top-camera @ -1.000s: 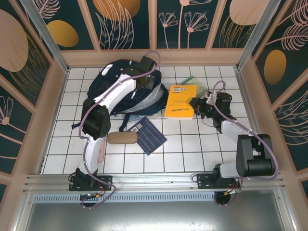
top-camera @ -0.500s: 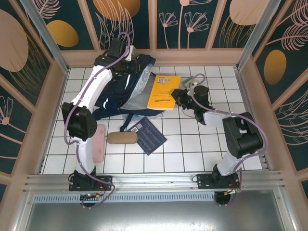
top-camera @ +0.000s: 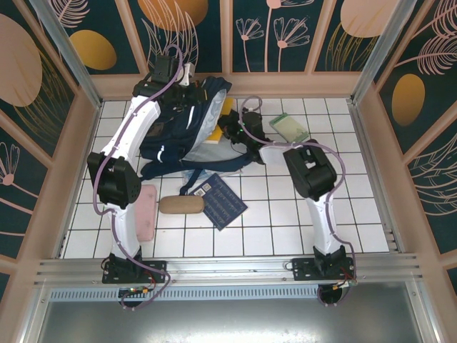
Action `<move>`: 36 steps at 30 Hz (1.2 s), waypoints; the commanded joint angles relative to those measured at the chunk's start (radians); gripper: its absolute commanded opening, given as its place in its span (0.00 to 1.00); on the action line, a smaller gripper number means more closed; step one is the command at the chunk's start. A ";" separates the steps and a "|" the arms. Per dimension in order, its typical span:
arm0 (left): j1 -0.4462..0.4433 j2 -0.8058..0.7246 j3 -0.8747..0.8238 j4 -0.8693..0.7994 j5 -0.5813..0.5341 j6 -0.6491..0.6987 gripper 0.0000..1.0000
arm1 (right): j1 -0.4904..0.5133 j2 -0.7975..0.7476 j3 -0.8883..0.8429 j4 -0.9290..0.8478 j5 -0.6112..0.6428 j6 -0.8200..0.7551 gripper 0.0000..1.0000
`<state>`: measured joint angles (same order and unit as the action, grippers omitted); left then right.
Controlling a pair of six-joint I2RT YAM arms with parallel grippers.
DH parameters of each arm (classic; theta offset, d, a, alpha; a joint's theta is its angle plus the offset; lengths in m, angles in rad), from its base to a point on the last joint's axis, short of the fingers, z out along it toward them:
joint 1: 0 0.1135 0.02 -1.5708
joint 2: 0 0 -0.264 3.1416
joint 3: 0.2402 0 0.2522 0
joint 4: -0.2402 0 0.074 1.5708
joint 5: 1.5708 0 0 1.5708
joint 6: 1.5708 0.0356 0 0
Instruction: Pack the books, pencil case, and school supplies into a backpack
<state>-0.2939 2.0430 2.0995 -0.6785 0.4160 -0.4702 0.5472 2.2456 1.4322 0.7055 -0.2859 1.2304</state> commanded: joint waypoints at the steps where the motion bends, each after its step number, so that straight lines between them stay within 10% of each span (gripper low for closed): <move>1: -0.007 -0.061 0.045 0.159 0.077 -0.028 0.00 | 0.026 0.068 0.150 0.026 0.081 0.043 0.00; 14: -0.006 -0.064 0.047 0.169 0.102 -0.038 0.00 | 0.108 0.330 0.549 -0.229 0.137 0.095 0.00; 20: 0.000 -0.055 0.049 0.166 0.104 -0.036 0.00 | 0.114 0.307 0.568 -0.287 0.111 0.018 0.50; 36: 0.015 -0.028 0.062 0.170 0.096 -0.018 0.00 | 0.072 0.176 0.729 -0.832 0.088 -0.141 0.70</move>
<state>-0.2752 2.0430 2.1021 -0.6445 0.4458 -0.4957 0.6247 2.5198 2.1201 -0.0135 -0.1841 1.1481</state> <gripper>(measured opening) 0.068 0.692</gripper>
